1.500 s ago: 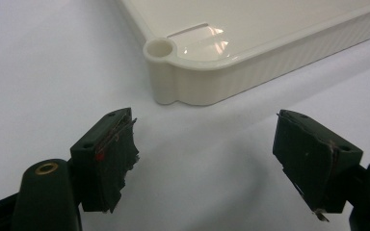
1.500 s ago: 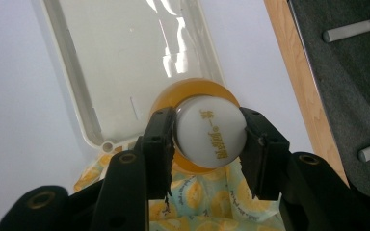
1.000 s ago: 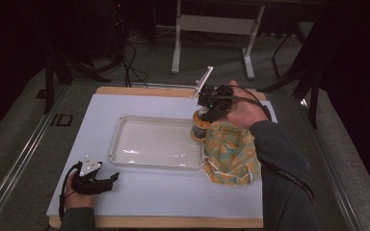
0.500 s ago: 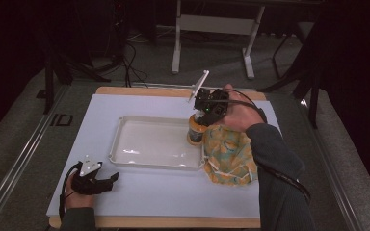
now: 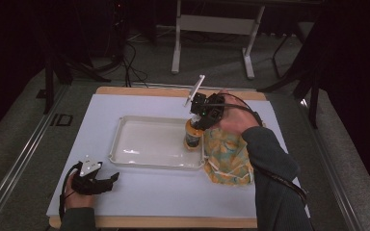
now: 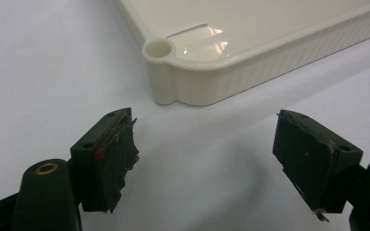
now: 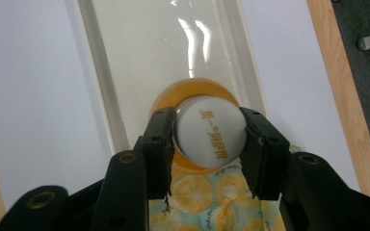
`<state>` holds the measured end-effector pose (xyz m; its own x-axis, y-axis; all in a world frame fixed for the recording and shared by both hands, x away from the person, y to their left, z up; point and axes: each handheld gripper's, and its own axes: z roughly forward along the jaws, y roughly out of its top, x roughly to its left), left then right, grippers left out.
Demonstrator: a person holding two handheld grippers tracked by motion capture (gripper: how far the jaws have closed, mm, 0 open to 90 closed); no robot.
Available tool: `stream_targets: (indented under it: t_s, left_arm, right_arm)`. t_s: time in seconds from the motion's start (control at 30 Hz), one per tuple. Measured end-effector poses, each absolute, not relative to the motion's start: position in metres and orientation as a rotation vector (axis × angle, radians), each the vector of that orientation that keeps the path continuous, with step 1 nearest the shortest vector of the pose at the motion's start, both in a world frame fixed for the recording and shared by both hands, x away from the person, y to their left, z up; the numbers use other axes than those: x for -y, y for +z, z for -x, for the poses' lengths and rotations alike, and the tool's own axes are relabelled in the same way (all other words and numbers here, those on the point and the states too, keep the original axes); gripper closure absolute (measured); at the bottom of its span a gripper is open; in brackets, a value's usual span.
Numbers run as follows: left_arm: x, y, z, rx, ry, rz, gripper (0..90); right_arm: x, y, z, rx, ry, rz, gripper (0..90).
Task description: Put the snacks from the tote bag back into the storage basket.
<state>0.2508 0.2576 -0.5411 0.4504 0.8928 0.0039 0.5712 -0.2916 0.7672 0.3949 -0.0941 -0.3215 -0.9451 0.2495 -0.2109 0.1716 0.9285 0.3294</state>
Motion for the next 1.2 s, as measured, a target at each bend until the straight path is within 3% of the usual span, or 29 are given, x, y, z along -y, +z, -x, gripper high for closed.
stream_targets:
  t_s: [1.2]
  left_arm:
    - [-0.258, -0.541, -0.251, -1.224, 0.575, -1.992, 23.1]
  right_arm:
    - [0.095, -0.353, -0.385, -2.891, 0.442, -0.288, 58.8]
